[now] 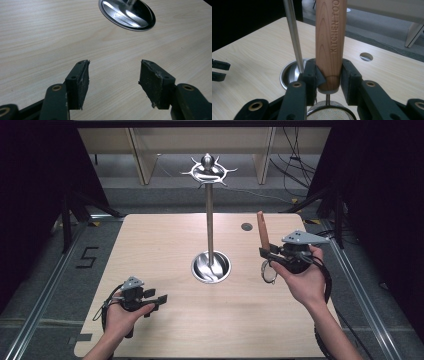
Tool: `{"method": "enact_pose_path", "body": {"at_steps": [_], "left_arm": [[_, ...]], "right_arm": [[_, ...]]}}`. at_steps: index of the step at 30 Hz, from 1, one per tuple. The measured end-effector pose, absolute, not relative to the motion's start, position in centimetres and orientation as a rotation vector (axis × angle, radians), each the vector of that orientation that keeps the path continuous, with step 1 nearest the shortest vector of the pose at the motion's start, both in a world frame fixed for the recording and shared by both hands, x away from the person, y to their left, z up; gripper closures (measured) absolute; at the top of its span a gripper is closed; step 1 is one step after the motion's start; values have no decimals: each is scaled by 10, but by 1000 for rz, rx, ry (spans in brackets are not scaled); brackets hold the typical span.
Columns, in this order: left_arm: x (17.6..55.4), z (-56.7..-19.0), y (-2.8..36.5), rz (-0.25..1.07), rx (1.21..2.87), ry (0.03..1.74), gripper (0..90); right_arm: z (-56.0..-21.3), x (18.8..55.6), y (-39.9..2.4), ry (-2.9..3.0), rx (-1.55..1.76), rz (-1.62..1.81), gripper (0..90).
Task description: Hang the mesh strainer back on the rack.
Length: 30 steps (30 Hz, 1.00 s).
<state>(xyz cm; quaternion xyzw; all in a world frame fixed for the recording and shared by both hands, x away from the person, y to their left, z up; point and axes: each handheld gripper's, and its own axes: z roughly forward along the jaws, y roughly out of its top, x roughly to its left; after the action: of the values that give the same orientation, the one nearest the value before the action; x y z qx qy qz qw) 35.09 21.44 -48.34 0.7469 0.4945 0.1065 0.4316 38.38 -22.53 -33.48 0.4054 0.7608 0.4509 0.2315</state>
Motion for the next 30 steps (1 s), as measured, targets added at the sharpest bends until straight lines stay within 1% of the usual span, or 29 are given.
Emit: {"method": "enact_pose_path", "body": {"at_steps": [30], "left_arm": [[351, -483, 215, 270, 1861, 1230, 400]], "right_arm": [[-322, 391, -208, 2071, 1062, 1279, 696]]}}
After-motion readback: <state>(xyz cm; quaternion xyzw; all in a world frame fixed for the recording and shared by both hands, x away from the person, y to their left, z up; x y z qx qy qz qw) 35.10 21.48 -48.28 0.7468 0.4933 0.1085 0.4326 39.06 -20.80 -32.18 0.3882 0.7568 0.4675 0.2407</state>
